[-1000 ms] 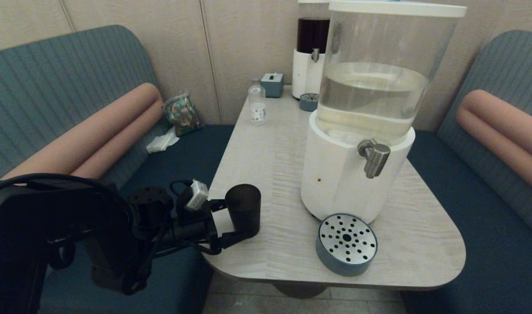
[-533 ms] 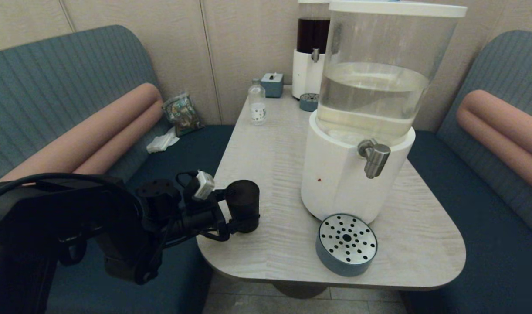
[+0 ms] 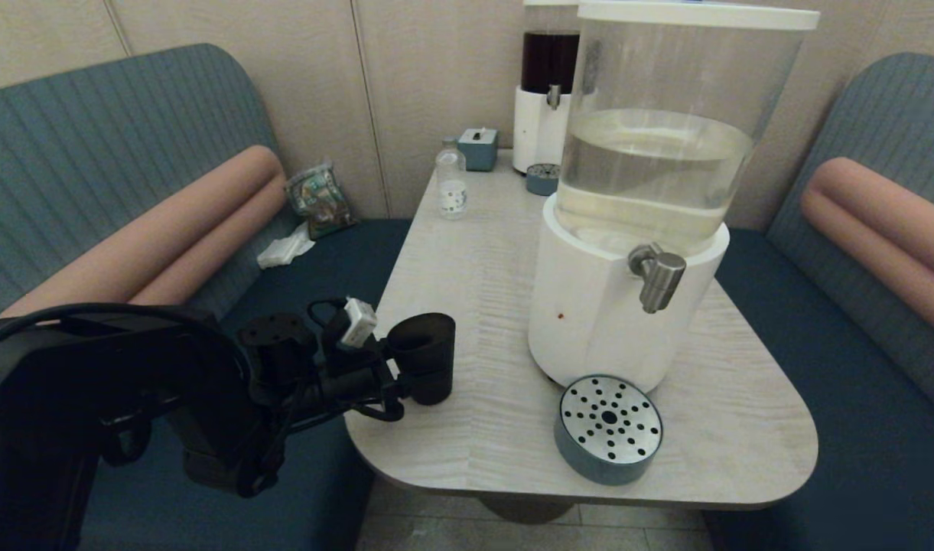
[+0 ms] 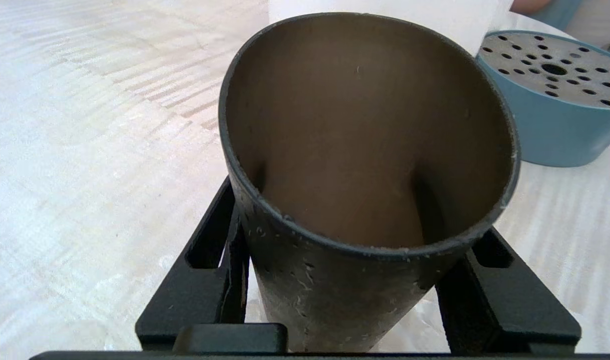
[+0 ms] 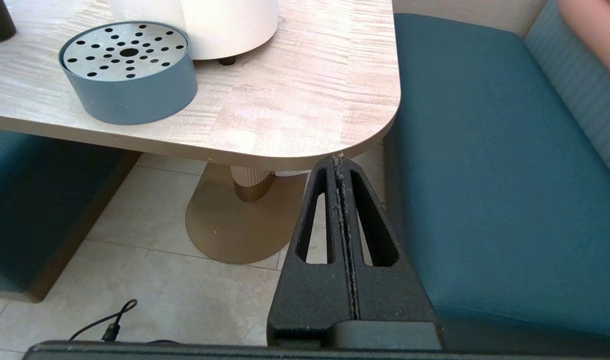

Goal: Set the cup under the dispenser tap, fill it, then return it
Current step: Pick up the cup, then place it under the water dispenser

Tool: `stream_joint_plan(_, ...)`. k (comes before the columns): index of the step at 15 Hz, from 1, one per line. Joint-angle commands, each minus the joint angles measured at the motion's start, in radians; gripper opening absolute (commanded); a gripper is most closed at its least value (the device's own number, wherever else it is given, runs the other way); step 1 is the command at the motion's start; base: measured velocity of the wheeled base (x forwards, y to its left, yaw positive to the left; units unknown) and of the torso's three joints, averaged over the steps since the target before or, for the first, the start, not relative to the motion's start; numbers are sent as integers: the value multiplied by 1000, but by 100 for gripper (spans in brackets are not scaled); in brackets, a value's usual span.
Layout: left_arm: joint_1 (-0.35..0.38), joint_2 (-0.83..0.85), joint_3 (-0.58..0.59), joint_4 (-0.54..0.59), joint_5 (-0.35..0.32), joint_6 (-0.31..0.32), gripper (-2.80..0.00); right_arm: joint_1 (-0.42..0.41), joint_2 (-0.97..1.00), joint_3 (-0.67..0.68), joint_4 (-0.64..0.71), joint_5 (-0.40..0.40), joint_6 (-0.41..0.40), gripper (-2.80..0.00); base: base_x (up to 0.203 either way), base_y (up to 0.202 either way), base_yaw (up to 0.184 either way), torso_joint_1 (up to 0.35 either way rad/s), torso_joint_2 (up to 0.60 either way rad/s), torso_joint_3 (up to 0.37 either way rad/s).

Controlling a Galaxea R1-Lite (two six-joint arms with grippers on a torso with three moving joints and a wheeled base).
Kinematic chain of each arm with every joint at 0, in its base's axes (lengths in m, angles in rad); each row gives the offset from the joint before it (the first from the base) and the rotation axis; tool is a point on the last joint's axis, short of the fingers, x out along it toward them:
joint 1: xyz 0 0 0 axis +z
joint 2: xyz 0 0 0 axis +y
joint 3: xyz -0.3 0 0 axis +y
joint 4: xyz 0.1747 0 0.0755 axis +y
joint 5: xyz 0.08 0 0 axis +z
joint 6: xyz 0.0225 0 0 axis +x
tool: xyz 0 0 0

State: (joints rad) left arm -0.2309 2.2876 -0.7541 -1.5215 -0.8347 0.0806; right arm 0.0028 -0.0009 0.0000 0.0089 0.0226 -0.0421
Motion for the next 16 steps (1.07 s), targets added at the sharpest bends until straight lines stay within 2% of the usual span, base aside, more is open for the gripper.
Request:
stream_joint_plan(1,-2,-50,34,-9,-5,-2,-280,0,-1,0,0,0,-1,-280,0,0,0,0,0,0)
stream_joint_plan(5,-49,-233,169,-9,4,-41,-280,0,-1,0,0,0,-1,-280,0,0,0,0,0,0)
stream_joint_plan(8,-176,-300,206,-9,101,-63,-280,0,-1,2,0,0,-1,-280,0,0,0,0,0,0)
stream_joint_plan(12,-336,-274,97,-9,214,-122,-280,0,-1,2,0,0,-1,-280,0,0,0,0,0,0)
stream_joint_plan(16,-421,-143,-70,-9,309,-138,-280,0,-1,2,0,0,-1,-280,0,0,0,0,0,0)
